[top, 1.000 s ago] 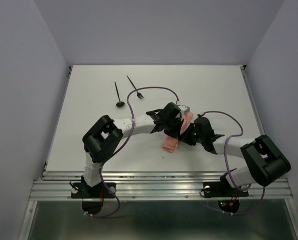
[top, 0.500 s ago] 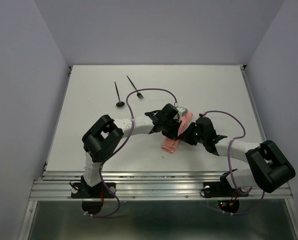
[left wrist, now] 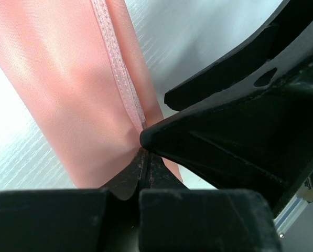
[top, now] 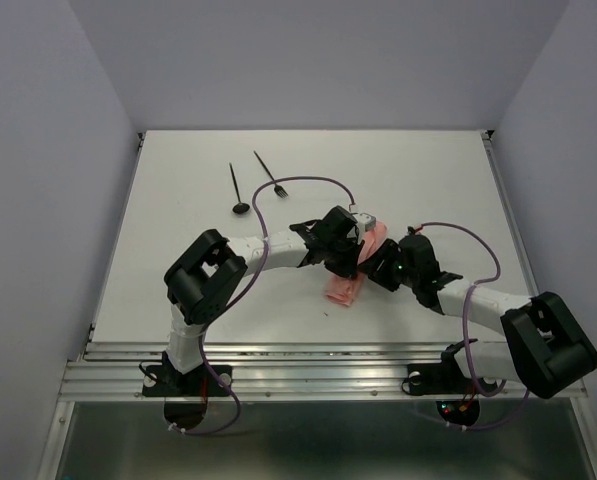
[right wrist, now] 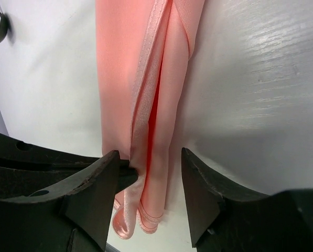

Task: Fold the napkin into a case and place the utensils inside
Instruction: Smooth out the smaller rectangle-folded napkin at the center of the board.

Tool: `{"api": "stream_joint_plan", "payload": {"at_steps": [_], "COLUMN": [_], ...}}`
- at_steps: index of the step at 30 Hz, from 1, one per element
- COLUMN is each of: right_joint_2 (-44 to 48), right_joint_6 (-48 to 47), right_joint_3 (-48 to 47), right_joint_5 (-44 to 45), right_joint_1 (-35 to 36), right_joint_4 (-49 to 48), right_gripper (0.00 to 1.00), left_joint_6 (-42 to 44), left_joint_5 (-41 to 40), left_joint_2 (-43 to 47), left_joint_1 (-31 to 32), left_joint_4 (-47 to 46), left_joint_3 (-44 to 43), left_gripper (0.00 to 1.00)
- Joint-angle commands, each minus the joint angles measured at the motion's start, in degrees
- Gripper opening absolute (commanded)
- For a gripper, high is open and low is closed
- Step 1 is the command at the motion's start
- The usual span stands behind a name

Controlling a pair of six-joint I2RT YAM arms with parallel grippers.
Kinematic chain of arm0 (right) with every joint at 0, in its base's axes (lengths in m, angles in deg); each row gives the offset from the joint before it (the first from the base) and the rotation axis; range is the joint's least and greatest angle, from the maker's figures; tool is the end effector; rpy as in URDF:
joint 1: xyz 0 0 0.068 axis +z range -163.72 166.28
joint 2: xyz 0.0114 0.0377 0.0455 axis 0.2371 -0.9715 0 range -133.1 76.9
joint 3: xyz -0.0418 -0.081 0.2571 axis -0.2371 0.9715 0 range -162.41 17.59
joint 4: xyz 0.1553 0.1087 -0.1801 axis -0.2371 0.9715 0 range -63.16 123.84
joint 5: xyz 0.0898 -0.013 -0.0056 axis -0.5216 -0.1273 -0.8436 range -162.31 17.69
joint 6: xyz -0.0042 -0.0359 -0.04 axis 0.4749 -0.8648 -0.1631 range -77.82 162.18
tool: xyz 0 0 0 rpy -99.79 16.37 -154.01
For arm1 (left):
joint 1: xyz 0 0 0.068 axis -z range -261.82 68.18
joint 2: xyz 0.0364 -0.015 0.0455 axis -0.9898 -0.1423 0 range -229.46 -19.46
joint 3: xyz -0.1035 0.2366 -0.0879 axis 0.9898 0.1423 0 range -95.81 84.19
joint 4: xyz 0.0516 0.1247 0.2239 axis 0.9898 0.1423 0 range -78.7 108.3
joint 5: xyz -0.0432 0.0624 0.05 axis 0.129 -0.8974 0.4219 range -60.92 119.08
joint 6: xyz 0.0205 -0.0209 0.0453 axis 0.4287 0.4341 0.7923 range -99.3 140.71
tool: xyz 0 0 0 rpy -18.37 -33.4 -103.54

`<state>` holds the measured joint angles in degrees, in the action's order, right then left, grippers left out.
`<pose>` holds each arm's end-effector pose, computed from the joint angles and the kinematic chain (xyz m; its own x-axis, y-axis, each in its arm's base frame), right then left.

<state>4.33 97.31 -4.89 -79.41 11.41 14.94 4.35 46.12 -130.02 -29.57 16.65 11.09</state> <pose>0.2064 0.1017 0.1483 -0.7378 0.5533 -0.3865 0.1682 0.7054 0.6886 0.2507 -0.3408 0.1858 -0.6491 0.3985 -0.6479 0.7345 0.5499 -0.3976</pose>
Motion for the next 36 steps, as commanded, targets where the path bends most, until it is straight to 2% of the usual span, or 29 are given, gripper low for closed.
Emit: {"api": "stream_joint_plan", "payload": {"at_steps": [1,13,21,36], "right_joint_2": [-0.3,-3.5,-7.4,-10.7], "right_joint_6": [1.6,8.2,9.8,10.5], "right_joint_3": [-0.8,-1.7,-1.9,-2.3], "right_joint_5": [1.3,3.8,0.9,0.3], "right_joint_1": [-0.3,-0.9,-0.9,-0.9], "right_joint_4": [-0.3,-0.8,-3.9,-5.9], "right_gripper": [0.56,0.56,0.56,0.33], "left_joint_6": [0.8,0.5,0.4,-1.7], "left_joint_5": [1.6,2.9,3.5,7.6], "left_joint_2": [1.5,2.3,1.9,1.9], "left_joint_1": [-0.2,-0.2,-0.2,-0.2], "left_joint_4": [-1.4,-1.7,-2.0,-4.6], "left_joint_3": [0.0,0.1,-0.4,-0.9], "left_gripper": [0.0,0.0,0.0,0.0]}}
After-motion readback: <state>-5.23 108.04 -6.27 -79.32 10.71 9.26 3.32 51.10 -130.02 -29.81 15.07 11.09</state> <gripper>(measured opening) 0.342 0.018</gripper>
